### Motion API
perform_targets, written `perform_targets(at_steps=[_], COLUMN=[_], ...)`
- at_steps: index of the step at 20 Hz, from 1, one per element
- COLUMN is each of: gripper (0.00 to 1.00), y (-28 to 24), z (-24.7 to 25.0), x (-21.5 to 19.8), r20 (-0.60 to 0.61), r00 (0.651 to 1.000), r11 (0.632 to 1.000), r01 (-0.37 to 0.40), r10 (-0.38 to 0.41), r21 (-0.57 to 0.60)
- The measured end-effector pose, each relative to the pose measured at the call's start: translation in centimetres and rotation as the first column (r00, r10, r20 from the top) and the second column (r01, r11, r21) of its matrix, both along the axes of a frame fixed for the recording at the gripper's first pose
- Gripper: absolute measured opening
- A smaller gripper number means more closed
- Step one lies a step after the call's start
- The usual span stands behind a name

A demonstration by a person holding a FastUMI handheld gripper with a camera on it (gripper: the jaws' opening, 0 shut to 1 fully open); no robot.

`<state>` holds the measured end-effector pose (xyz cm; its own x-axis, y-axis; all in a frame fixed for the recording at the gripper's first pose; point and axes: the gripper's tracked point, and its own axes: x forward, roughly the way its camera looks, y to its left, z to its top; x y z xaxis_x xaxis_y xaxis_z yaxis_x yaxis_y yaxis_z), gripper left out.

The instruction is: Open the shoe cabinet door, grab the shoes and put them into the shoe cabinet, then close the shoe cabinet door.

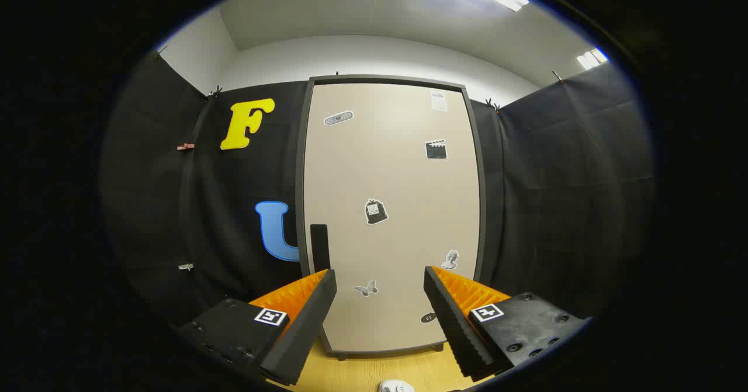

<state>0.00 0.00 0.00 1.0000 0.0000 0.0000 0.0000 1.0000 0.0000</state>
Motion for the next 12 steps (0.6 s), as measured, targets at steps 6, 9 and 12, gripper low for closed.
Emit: perform_targets(at_steps=[6, 9, 12], gripper=[0.98, 0.98, 0.98], y=[0.01, 0.04, 0.03], z=[-0.07, -0.11, -0.11], x=[-0.07, -0.15, -0.19], r20=[-0.003, -0.005, -0.005], r00=[1.000, 1.000, 1.000], r11=[1.000, 1.000, 1.000], r01=[0.000, 0.001, 0.005], r10=[0.000, -0.001, -0.005], r21=[-0.006, -0.010, -0.015])
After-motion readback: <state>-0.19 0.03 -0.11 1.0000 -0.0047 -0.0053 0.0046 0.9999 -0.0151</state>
